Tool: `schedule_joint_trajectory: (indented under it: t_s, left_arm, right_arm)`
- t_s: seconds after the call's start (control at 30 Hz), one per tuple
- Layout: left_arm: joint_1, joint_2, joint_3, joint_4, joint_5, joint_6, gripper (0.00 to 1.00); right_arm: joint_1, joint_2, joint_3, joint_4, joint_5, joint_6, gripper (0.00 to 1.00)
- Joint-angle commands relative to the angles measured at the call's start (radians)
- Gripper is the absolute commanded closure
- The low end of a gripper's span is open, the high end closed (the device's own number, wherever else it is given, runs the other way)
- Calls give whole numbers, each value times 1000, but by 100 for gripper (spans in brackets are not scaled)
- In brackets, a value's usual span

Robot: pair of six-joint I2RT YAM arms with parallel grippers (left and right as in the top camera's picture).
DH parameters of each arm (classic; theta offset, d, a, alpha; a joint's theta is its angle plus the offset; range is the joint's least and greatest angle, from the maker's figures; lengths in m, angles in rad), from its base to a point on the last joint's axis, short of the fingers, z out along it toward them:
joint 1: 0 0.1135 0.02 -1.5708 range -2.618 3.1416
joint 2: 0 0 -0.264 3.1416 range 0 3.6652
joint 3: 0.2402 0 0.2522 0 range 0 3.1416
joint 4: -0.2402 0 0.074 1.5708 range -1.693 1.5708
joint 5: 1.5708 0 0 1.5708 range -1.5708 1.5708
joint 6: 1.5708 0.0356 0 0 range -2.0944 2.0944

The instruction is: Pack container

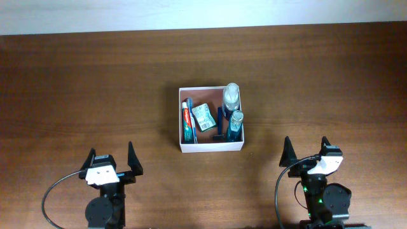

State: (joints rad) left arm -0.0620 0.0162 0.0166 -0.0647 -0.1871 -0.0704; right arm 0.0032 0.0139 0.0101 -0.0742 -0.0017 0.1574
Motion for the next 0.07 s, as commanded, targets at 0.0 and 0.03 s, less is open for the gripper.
schedule_joint_trajectory:
  t_s: [0.0, 0.03]
  left_arm:
    - [6, -11, -7, -1, 14, 19, 1]
    - [6, -11, -7, -1, 14, 19, 1]
  right_arm:
    - [-5, -10, -5, -5, 5, 0, 2]
    - [-5, -10, -5, -5, 5, 0, 2]
